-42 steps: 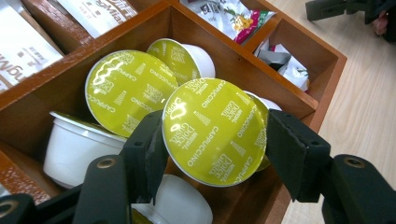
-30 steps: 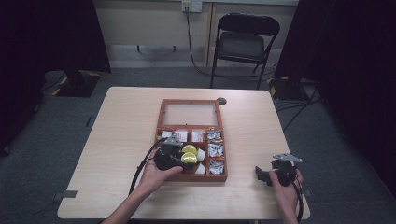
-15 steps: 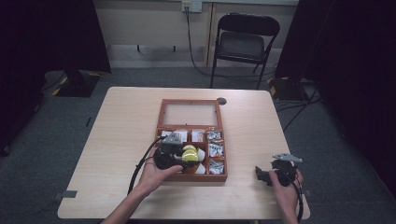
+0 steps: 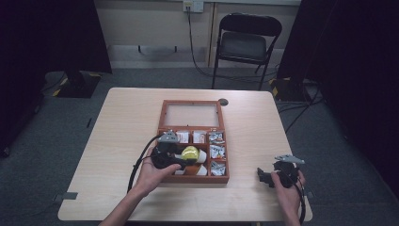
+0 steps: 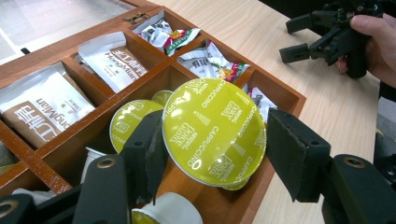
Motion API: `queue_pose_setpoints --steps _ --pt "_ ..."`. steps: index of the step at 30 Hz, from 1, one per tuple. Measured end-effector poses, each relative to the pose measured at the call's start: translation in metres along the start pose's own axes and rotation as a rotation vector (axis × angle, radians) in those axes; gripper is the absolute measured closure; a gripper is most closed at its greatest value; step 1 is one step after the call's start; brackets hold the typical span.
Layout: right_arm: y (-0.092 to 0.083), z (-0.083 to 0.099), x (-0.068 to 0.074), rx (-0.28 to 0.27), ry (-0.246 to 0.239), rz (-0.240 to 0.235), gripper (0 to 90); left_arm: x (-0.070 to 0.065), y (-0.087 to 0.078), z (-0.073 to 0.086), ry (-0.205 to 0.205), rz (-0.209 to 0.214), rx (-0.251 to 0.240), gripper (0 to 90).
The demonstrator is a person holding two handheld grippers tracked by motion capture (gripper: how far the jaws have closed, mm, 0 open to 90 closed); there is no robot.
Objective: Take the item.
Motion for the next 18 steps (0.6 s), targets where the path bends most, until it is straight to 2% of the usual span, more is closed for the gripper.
queue_pose_setpoints --steps 4,9,14,18 --pt "0.000 0.000 0.000 0.000 -0.001 0.000 0.0 -0.002 -0.001 -0.001 0.003 0.008 -0.006 40.2" --pt "0.000 0.000 0.000 0.000 0.000 0.000 0.0 -0.002 -0.005 -0.003 0.019 -0.015 -0.018 40.2" --pt "0.000 0.000 0.000 0.000 0.000 0.000 0.0 0.000 -0.010 -0.006 0.025 -0.017 -0.035 40.1" --pt "0.000 0.000 0.000 0.000 0.000 0.000 0.0 0.003 -0.016 -0.008 0.012 -0.020 -0.057 40.2"
Point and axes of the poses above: each handheld gripper's, and its own axes: y roughly forward along the jaws, z roughly out of its underside, x roughly to its left, the point moved 6 cm from there along y, roughly forward along the jaws, and after that the axes turned 1 degree about x, right-handed, at the moved point
